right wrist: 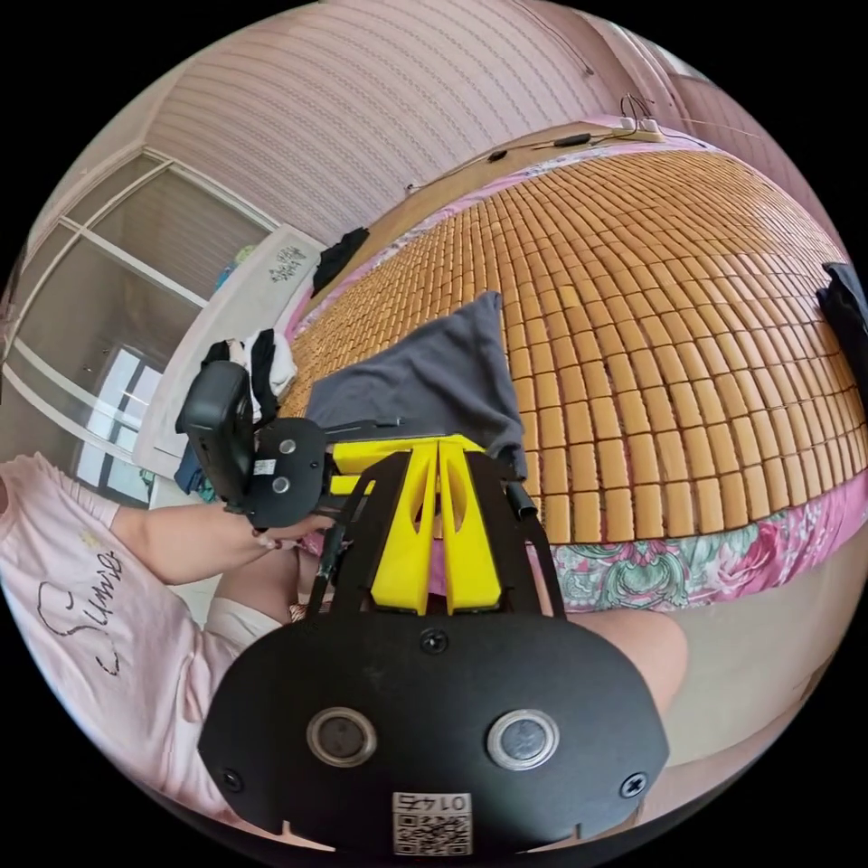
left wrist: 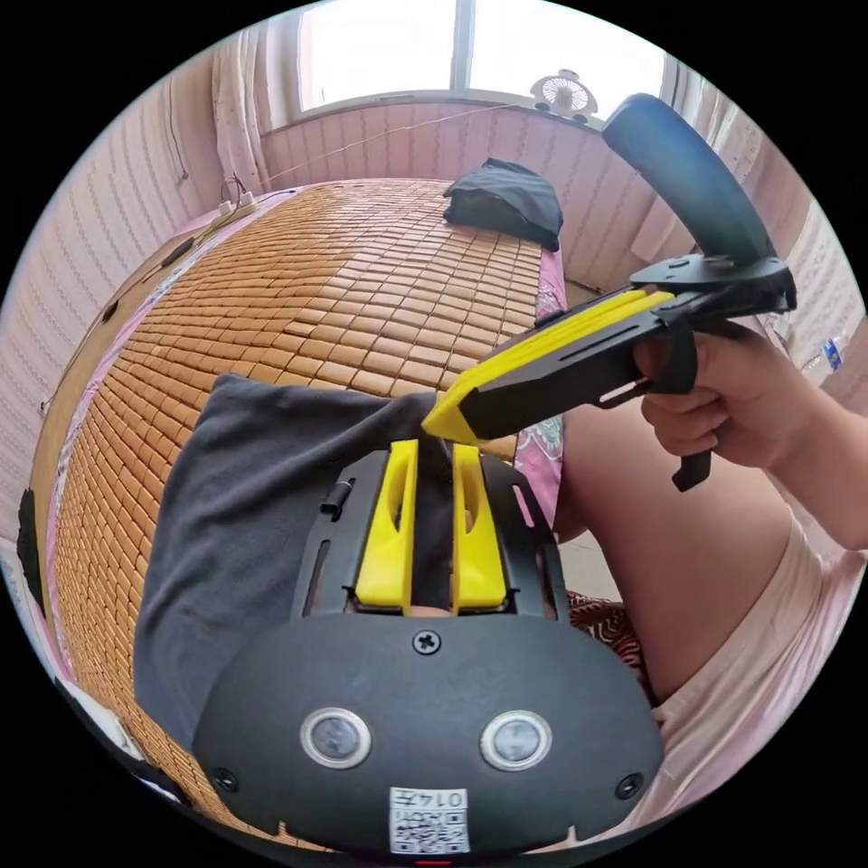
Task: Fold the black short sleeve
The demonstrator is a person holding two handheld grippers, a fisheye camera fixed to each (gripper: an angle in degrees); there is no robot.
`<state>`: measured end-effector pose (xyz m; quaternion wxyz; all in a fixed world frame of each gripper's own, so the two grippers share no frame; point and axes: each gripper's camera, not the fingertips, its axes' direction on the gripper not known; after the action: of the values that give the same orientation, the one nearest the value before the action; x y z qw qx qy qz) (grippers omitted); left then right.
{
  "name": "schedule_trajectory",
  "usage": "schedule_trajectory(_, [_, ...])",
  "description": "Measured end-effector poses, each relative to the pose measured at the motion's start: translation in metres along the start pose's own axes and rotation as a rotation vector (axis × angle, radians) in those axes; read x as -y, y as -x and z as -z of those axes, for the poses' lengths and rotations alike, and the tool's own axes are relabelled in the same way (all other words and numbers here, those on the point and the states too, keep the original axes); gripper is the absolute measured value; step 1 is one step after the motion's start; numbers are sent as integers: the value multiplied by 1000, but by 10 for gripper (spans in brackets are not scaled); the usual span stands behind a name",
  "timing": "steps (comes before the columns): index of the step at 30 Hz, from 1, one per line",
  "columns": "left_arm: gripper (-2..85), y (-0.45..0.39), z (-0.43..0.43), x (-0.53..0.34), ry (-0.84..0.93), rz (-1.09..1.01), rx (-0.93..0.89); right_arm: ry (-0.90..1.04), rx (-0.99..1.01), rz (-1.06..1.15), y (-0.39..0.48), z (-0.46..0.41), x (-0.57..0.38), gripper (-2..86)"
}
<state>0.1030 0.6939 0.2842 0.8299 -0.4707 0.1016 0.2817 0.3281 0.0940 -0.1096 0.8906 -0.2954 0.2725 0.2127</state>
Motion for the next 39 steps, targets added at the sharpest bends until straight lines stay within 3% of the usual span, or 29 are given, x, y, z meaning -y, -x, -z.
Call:
schedule_trajectory(8, [111,-26,-25,8,14,11,-1,-28,-82,-105,-25,81,-12,-1])
schedule_trajectory(14, [24,-34,-42,12,29,10,144,-66,-70,-124,-29,125,-9,9])
schedule_trajectory(16, [14,-26,-37,6,12,50,86,-96,-56,-123,-32,136,-7,21])
schedule_trajectory(18, [10,-20,-23,-4,-32,81,53,-153,15,-129,-41,146,-2,144])
schedule_trajectory(20, [8,-19,6,-17,-102,76,16,-136,174,-151,-55,144,7,183])
schedule_trajectory(27, [10,-31,60,-54,-152,54,-83,-83,415,-291,-75,120,23,174])
schedule_trajectory(36, [13,-44,79,-82,-98,17,-147,-92,2,-156,-23,123,55,78])
schedule_trajectory(39, [12,-41,83,-86,-90,21,-157,-92,-6,-146,-16,116,59,33])
